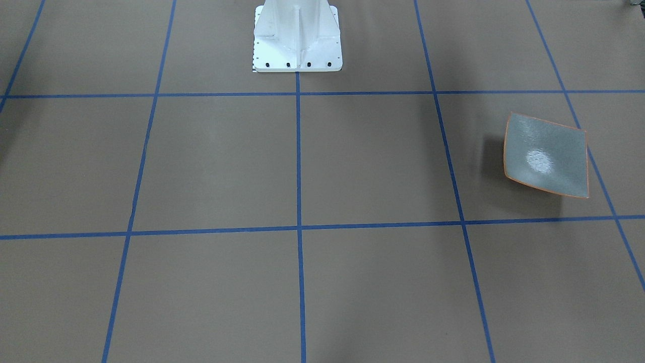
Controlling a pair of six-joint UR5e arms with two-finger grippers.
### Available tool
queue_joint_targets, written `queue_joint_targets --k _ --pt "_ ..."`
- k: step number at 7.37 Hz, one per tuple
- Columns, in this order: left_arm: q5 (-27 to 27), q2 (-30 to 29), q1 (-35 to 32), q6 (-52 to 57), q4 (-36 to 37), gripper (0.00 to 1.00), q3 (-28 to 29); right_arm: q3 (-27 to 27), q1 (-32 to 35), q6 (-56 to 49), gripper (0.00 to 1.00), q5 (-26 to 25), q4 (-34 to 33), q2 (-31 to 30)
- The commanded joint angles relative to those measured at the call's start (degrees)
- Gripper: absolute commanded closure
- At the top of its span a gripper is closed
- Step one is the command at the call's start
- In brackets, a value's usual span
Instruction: Transfer all bananas from basket to plate
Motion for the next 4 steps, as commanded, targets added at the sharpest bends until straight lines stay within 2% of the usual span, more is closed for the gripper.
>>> queue_joint_targets --k 1,4 --pt "0.0 0.0 0.1 0.0 0.0 0.00 0.0 -0.6 -1.4 3.2 0.08 0.7 0.4 0.1" --pt "0.0 0.1 0.0 0.0 0.0 0.00 0.0 -0.7 -2.2 3.7 0.27 0.3 0.4 0.0"
